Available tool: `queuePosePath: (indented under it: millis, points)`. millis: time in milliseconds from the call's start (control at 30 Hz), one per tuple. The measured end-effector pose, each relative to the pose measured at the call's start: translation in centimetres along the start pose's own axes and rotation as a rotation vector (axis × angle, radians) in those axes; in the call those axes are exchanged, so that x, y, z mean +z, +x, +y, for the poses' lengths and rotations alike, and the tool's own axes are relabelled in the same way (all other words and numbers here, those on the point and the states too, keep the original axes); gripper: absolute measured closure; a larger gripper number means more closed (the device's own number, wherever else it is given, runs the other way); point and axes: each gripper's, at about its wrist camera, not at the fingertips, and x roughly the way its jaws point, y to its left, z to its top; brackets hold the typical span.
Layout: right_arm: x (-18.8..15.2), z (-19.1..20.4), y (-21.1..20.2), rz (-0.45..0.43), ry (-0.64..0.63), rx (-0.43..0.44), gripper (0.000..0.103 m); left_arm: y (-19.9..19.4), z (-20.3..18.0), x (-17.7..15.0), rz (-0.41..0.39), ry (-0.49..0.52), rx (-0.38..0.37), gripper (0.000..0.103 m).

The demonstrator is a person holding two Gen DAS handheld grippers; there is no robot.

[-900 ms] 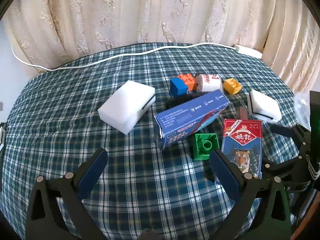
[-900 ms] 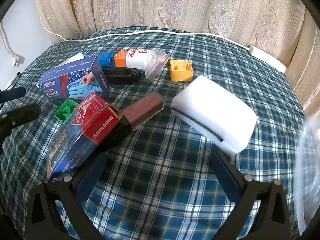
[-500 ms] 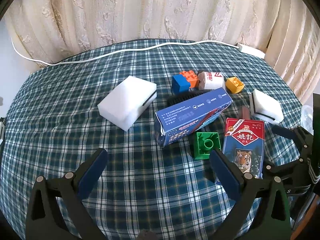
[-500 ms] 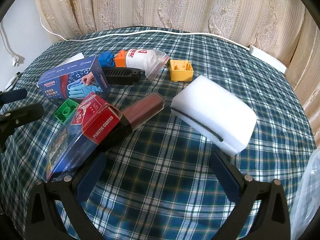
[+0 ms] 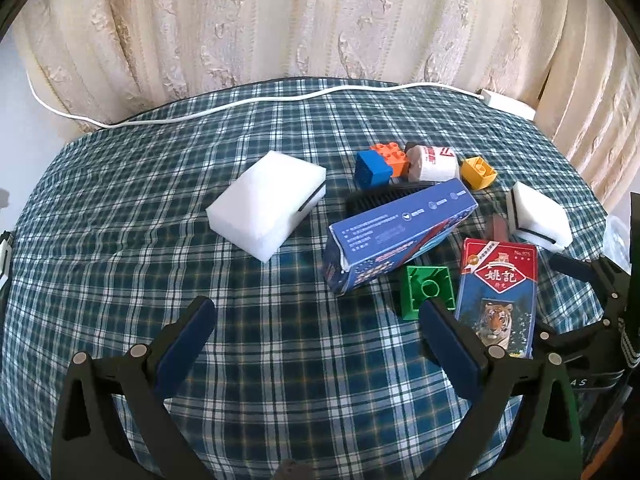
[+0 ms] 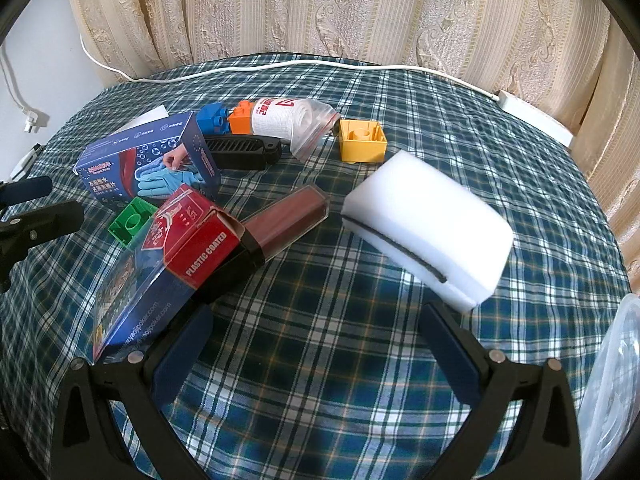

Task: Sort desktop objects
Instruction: 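Move the left tool toward the blue box while the right tool approaches the white sponge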

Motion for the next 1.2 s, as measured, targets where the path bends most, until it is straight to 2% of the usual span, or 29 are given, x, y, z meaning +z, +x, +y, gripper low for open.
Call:
queuePosePath:
  millis: [67, 200, 267, 433, 667, 767, 867, 1000, 1133, 1200]
  points:
    - [0.0, 0.0, 0.0, 0.0, 0.0, 0.0, 0.0, 0.0, 0.2, 0.0, -0.001, -0.014, -0.009, 0.0]
    - [0.0, 0.0, 0.0, 0.0, 0.0, 0.0, 0.0, 0.4, 1.3, -0.3, 0.017, -0.083, -0.119, 0.0]
    - [0.0, 0.0, 0.0, 0.0, 0.0, 0.0, 0.0, 0.6, 1.8, -0.5, 0.026, -0.11, -0.144, 0.0]
    - [0.0, 0.0, 0.0, 0.0, 0.0, 0.0, 0.0, 0.2, 1.6, -0.5, 0.008, -0.07, -0.09, 0.0]
    - [-0.3, 0.0, 0.1, 0.002, -0.002, 0.004, 0.0, 0.0, 0.8, 0.8, -0.013, -0.008, -0.086, 0.0]
    - [0.0, 0.0, 0.1, 0.044, -0.013, 0.012, 0.0, 0.0, 0.6, 1.3, -0.027, 0.024, -0.076, 0.0]
    - [0.0, -0.1, -0.1, 0.072, -0.06, 0.042, 0.0, 0.4, 0.6, 1.9, -0.023, 0.03, -0.073, 0.0]
    - [-1.0, -0.4, -0.8, 0.057, -0.15, 0.109, 0.0, 0.9, 0.6, 2.7, -0.022, 0.022, -0.073, 0.0]
    - [-1.7, -1.4, -2.0, 0.048, -0.086, 0.192, 0.0, 0.8, 0.0, 3.2, -0.038, 0.048, -0.081, 0.0]
    - [-1.8, -2.1, -2.6, 0.054, -0.054, 0.203, 0.0, 0.9, -0.4, 3.4, -0.042, 0.069, -0.084, 0.0]
